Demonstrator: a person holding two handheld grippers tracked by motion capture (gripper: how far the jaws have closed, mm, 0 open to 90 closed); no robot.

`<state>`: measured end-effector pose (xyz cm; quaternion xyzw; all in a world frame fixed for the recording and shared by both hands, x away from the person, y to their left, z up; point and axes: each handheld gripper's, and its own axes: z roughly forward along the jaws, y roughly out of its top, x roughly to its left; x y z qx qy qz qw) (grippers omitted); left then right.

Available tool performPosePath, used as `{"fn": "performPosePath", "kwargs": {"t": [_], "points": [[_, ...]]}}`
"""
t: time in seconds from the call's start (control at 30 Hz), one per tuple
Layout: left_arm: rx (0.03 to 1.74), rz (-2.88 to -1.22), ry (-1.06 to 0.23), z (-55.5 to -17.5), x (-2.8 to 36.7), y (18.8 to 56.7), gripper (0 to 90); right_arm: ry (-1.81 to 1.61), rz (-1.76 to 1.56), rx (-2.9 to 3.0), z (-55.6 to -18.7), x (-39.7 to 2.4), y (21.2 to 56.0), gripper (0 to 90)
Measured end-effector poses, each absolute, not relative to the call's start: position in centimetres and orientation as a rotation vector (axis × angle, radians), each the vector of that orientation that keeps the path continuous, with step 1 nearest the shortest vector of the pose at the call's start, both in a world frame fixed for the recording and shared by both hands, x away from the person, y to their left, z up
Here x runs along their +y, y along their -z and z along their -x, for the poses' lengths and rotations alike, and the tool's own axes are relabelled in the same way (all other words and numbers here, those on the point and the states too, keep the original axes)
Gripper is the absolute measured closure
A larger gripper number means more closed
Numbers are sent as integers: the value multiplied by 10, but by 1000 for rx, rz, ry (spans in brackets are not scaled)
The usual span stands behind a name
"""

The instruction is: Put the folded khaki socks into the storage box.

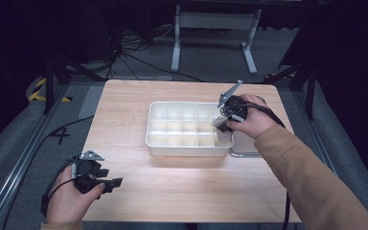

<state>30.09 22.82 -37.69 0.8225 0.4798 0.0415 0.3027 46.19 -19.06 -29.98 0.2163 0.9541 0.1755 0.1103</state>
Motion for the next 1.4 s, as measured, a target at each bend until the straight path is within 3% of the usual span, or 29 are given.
{"fn": "performPosePath", "kwargs": {"t": [0.47,1.4], "points": [[1269,-2186,-102,-303,226,378,378,-383,-498,2776,-474,-179,327,645],[1272,-2197,-96,-304,222,380,385,-227,-707,2890,-478,-184,385,650]]}}
